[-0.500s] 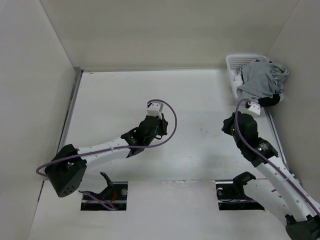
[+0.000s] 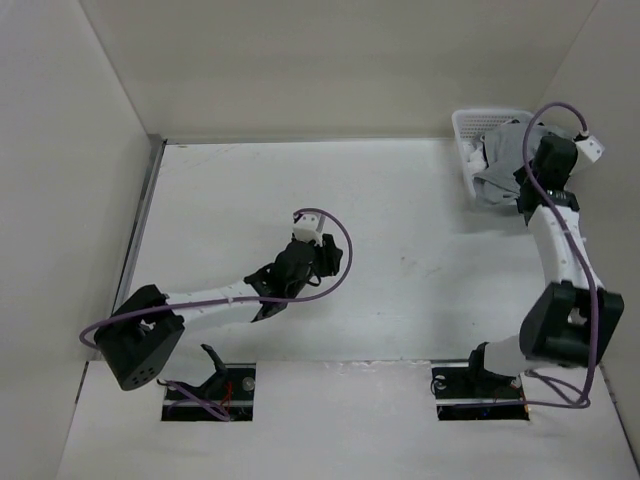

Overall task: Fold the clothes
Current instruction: Grab the tank top from the pile

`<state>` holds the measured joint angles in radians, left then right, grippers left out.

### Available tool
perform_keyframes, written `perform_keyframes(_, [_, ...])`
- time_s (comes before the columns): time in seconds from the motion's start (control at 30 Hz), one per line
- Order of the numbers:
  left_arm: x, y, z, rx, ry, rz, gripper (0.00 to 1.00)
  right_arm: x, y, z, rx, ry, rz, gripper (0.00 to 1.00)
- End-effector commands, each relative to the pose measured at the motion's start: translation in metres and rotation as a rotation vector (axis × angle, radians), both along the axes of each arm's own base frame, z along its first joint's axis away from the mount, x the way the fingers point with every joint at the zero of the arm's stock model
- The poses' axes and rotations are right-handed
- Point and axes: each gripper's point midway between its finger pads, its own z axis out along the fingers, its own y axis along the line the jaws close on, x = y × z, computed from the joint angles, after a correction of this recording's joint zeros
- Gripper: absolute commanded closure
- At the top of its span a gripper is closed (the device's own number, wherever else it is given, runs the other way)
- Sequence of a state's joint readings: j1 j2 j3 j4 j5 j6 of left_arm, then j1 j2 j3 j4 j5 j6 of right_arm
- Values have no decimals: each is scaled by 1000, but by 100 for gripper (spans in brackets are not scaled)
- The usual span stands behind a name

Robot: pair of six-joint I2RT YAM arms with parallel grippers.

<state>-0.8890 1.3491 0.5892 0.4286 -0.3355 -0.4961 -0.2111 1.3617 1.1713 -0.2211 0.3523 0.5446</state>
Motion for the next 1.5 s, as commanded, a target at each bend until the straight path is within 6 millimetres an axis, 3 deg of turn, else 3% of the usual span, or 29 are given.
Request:
perform_keyframes(0.0, [5, -1, 10, -78, -25, 7, 57, 48, -35, 8, -29, -49, 8, 67])
perform_keyframes(0.23, [6, -3, 6, -106, 1, -12, 55, 97, -95, -9, -88, 3, 37, 56])
perform_keyframes(0.4, [8, -1, 3, -112, 5, -4, 55, 104, -117, -25, -140, 51, 17, 54])
perform_keyframes(0.57, [10, -3, -4, -102, 21, -8, 55, 113, -128, -44, -136, 77, 10, 53])
perform_keyframes(0.73, [13, -2, -10, -93, 33, -2, 55, 118, -138, -49, -157, 89, 1, 54])
perform_keyframes(1.03, [16, -4, -17, -98, 56, -7, 56, 101, -149, -32, -245, 74, -76, 47])
perform_keyframes(1.2, [17, -1, -17, -105, 60, 3, 56, 104, -147, -40, -219, 70, -71, 56])
perform_keyframes(1.27, [17, -1, -17, -105, 60, 3, 56, 106, -147, -40, -216, 67, -64, 70])
perform_keyframes(1.4, [17, -1, -18, -104, 63, 3, 56, 107, -146, -20, -239, 24, -55, 90])
perform_keyframes(1.47, [17, -2, -18, -107, 66, 1, 56, 107, -139, 3, -250, -25, -52, 97])
